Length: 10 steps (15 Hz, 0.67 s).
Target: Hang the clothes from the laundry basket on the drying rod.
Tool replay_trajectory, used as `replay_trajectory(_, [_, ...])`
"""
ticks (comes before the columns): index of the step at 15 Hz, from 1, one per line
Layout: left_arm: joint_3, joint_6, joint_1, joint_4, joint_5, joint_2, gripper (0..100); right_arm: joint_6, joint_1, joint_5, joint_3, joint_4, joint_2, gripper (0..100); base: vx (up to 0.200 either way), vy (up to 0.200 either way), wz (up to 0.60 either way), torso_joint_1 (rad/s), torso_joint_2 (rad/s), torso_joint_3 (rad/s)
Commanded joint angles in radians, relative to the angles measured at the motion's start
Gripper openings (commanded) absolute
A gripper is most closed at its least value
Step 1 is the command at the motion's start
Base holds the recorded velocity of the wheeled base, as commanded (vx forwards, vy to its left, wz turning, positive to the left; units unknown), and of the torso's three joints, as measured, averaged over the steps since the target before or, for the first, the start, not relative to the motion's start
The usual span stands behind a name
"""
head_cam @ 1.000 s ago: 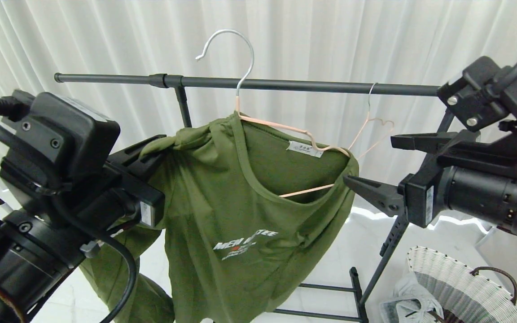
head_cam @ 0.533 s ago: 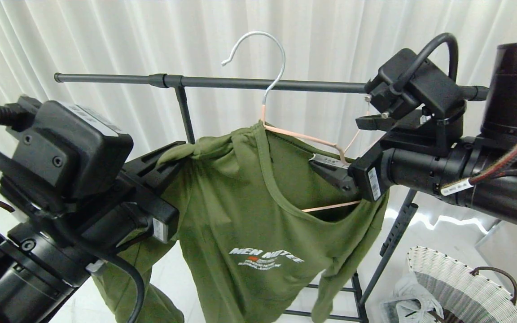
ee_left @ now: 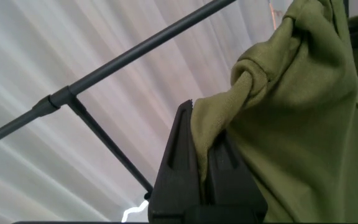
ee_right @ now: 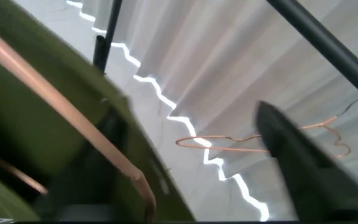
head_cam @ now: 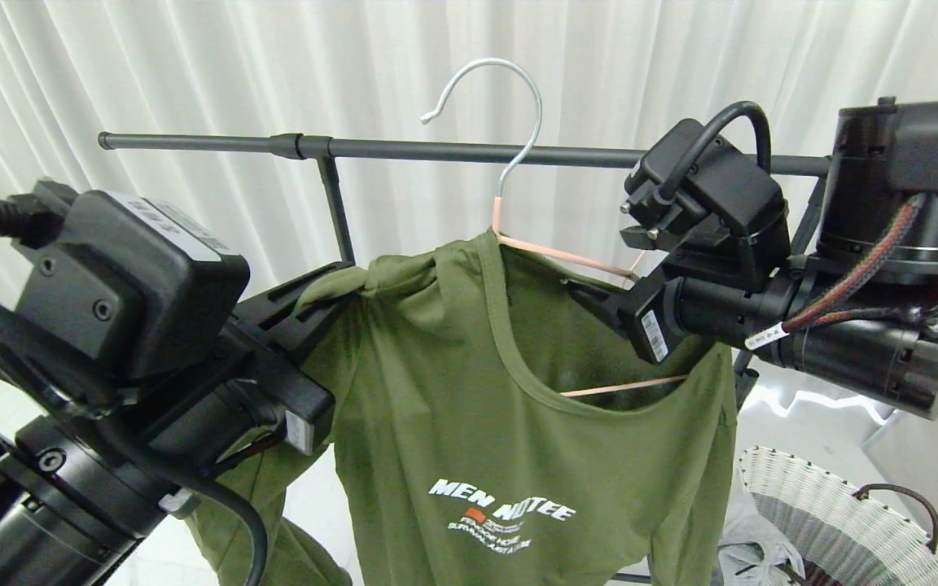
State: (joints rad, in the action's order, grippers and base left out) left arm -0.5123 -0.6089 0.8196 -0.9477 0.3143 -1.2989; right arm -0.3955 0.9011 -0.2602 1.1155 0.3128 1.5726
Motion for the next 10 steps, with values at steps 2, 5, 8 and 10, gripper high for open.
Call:
replay_trajectory(2, [0.000,0.000,0.000,0.000,0.000,-0.003,0,0.001,-0.001,-0.002,0.000,0.000,-0.002,0,0.000,0.000,0.00,0.000,0.00,0.000])
replay_trajectory(5, [0.002,0.000,0.000,0.000,0.000,-0.003,0,0.001,-0.001,-0.002,0.000,0.000,-0.002,0,0.000,0.000,0.00,0.000,0.00,0.000])
replay_trajectory(8, [0.012,0.000,0.000,0.000,0.002,-0.003,0,0.001,0.001,-0.002,0.001,0.006,-0.002,0,0.000,0.000,0.00,0.000,0.00,0.000])
replay_trajectory(10, [0.026,-0.002,0.000,0.000,0.003,-0.003,100,0.000,0.001,-0.002,0.000,0.006,-0.005,0,0.000,0.000,0.00,0.000,0.00,0.000])
